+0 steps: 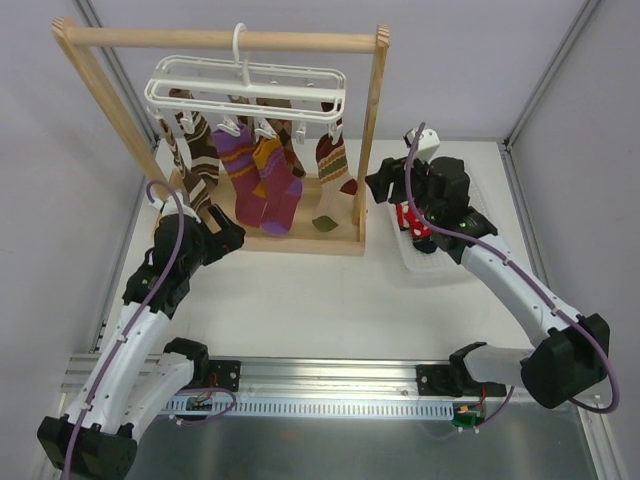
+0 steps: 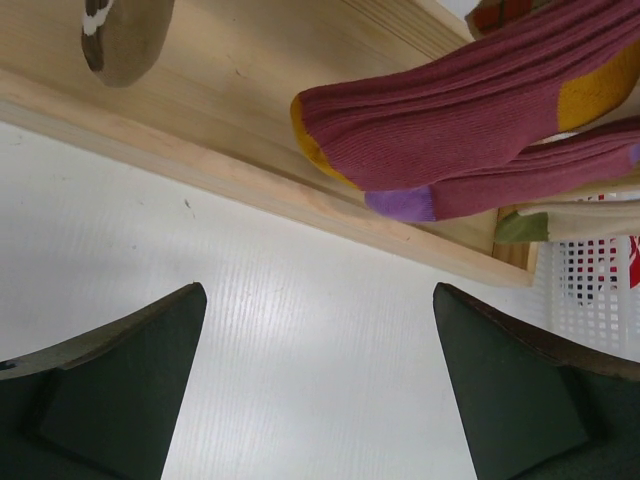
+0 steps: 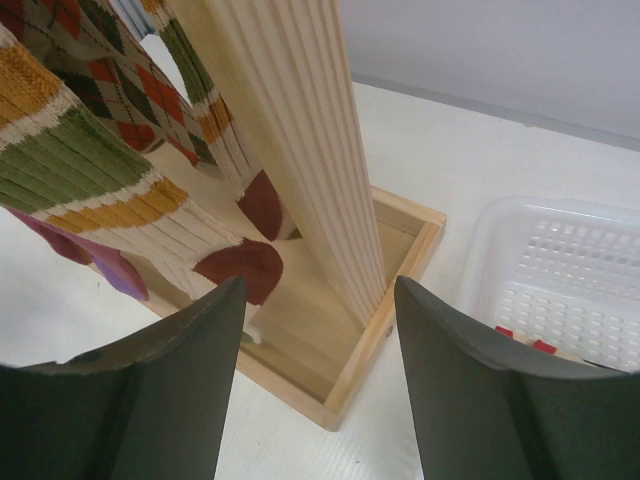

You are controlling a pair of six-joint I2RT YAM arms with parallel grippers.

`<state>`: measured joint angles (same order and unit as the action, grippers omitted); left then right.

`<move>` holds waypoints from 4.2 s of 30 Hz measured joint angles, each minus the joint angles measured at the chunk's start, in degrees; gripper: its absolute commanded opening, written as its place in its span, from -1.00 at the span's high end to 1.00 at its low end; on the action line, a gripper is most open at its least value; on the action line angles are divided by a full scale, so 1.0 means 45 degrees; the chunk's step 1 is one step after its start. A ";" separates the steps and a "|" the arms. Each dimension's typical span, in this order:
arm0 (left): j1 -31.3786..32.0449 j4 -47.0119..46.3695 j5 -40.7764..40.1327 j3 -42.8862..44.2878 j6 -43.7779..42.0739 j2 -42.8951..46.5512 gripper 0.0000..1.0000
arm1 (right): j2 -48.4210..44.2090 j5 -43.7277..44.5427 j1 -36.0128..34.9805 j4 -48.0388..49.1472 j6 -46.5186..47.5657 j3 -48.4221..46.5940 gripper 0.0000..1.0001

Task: Clip the socks to the hanger
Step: Move the clothesline to the center of the board, then reset both arms

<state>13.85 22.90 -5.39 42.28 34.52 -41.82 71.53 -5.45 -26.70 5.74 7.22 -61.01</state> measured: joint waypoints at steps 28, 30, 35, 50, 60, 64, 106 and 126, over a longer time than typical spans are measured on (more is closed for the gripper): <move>-0.4731 -0.0141 -0.3449 -0.0563 0.5173 -0.3011 -0.97 | 0.6955 0.1171 -0.0029 0.0491 0.0602 -0.5659 0.24; -0.5212 -0.0525 -0.3458 -0.0559 0.5323 -0.3871 -0.94 | 0.7349 0.0913 0.0078 0.0748 0.0704 -0.5974 0.24; -0.6373 -0.1413 -0.3138 -0.0491 0.5663 -0.6154 -0.85 | 0.8320 0.0418 0.0253 0.1030 0.0874 -0.6985 0.25; -0.6596 -0.3444 -0.3118 0.0345 0.7441 -0.9544 -0.39 | 0.8563 0.0053 0.0335 0.1326 0.0976 -0.7111 0.25; -0.6596 -0.3949 -0.2948 0.0121 0.8563 -0.9539 0.42 | 0.9938 -0.0121 0.0335 0.0641 0.0971 -0.9131 0.27; -0.6596 -0.4007 -0.2982 -0.0573 0.9204 -0.8854 0.50 | 1.0516 -0.0296 0.0335 0.0612 0.0899 -0.9860 0.27; -0.7232 -0.1773 -0.3026 -0.1851 0.7019 -0.3157 -0.74 | 0.9389 -0.0369 -0.1481 -0.1443 0.0753 -0.8888 -0.90; -0.5401 0.2050 -0.1661 0.0481 0.1545 0.2744 -0.98 | 0.0136 0.2045 -0.1287 -0.4289 0.0097 -0.0500 -0.93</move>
<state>-10.46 32.12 -12.86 44.45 41.47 -29.47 72.14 3.75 -32.49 -13.56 7.66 -63.26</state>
